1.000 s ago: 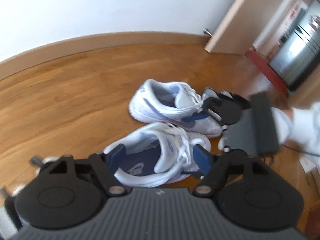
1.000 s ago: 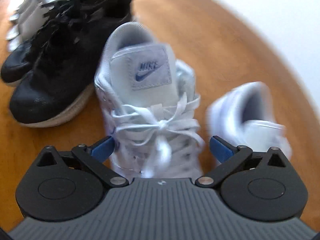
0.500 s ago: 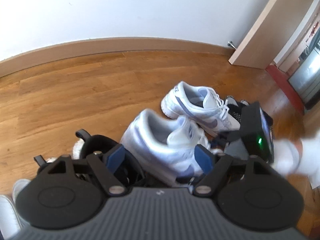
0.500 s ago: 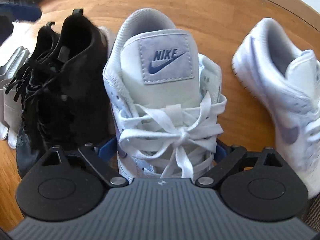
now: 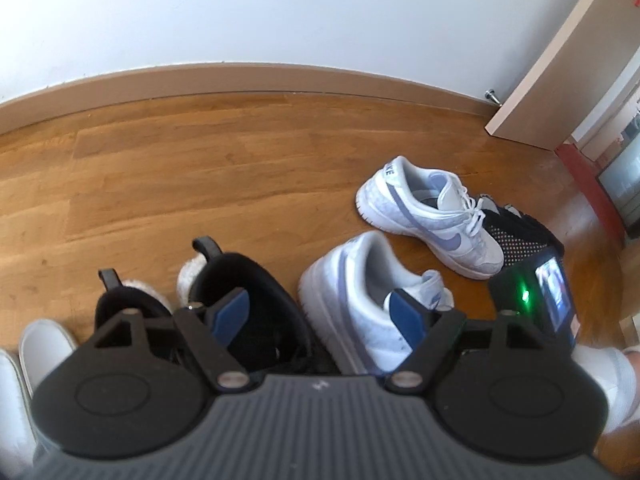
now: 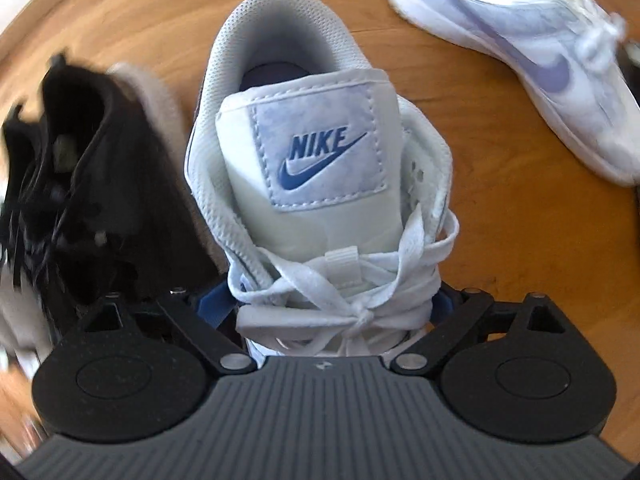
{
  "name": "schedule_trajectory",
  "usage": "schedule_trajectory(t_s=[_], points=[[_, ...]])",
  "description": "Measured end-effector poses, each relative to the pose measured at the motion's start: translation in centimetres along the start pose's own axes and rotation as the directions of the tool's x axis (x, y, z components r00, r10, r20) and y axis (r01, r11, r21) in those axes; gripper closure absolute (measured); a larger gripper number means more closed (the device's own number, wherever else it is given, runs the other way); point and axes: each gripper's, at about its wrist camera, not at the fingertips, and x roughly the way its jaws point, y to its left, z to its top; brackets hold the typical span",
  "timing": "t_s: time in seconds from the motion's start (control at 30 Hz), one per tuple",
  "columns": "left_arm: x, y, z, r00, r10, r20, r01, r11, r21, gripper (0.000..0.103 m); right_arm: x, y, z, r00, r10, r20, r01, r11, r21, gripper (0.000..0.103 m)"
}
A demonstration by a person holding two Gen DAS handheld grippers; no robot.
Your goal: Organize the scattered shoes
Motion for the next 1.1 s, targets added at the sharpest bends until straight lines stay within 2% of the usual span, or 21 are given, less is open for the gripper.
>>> schedule_trajectory(t_s=[0.1, 0.17, 0.23, 0.33, 0.4, 0.47, 0.63, 0.73, 0.9, 0.97, 1.0, 1.03, 1.1], points=[[-0.2, 0.0, -0.1, 1.000, 0.002, -0.004, -0.003, 1.000, -0.011, 0.027, 0.1, 0.9, 0.2, 0.999, -0.018, 0.040, 0.019, 0.999, -0.041, 0.005], [-0.2, -0.3, 0.0, 1.000, 0.001, -0.006, -0.001, 1.000, -0.012, 0.027, 0.0, 1.3, 0.1, 0.996, -0.014, 0.083, 0.023, 0.993, -0.114, 0.004], [-0.4, -0.7, 0.1, 1.000, -0.006, -0.004, 0.006, 1.000, 0.001, 0.026, -1.6, 0.5, -0.9, 0.989, 0.022, 0.143, 0.001, 0.987, -0.161, 0.000], [-0.5, -2.1, 0.6, 0.999, -0.033, 0.017, 0.032, 0.998, 0.044, 0.023, -4.7, -2.6, -2.6, 0.976, 0.110, 0.190, -0.081, 0.984, -0.157, 0.000], [0.2, -3.5, 1.2, 0.998, -0.063, 0.028, 0.061, 0.996, 0.069, 0.021, -6.1, -5.0, -3.6, 0.966, 0.150, 0.212, -0.122, 0.983, -0.141, 0.000], [1.2, -5.2, 2.1, 0.995, -0.097, 0.035, 0.094, 0.991, 0.097, 0.021, -7.8, -9.0, -5.4, 0.956, 0.159, 0.247, -0.136, 0.985, -0.107, 0.000], [5.6, -10.6, 4.5, 0.979, -0.193, 0.058, 0.180, 0.967, 0.182, 0.017, -9.9, -13.6, -8.5, 0.959, 0.088, 0.268, -0.097, 0.995, 0.018, 0.000], [10.4, -13.5, 6.7, 0.974, -0.219, 0.061, 0.203, 0.959, 0.197, 0.017, -10.2, -17.2, -9.8, 0.958, 0.071, 0.277, -0.103, 0.989, 0.102, 0.000], [15.8, -13.7, 7.6, 0.976, -0.219, -0.006, 0.219, 0.971, 0.102, 0.017, -10.7, -20.2, -10.5, 0.955, 0.055, 0.293, -0.103, 0.984, 0.148, 0.000], [18.0, -13.8, 7.9, 0.975, -0.221, -0.032, 0.222, 0.973, 0.063, 0.021, -10.0, -21.0, -10.2, 0.952, 0.053, 0.302, -0.098, 0.986, 0.136, 0.000], [19.1, -13.8, 8.1, 0.974, -0.222, -0.046, 0.224, 0.974, 0.044, 0.044, -10.1, -21.2, -10.2, 0.950, 0.049, 0.310, -0.092, 0.988, 0.126, 0.000], [20.2, -13.9, 8.3, 0.973, -0.223, -0.059, 0.225, 0.974, 0.024, 0.074, -10.1, -21.4, -10.3, 0.947, 0.045, 0.317, -0.086, 0.989, 0.117, 0.000], [21.1, -14.1, 8.5, 0.974, -0.213, -0.076, 0.215, 0.976, 0.017, 0.080, -10.2, -21.7, -10.2, 0.937, 0.040, 0.348, -0.072, 0.994, 0.079, 0.000]])
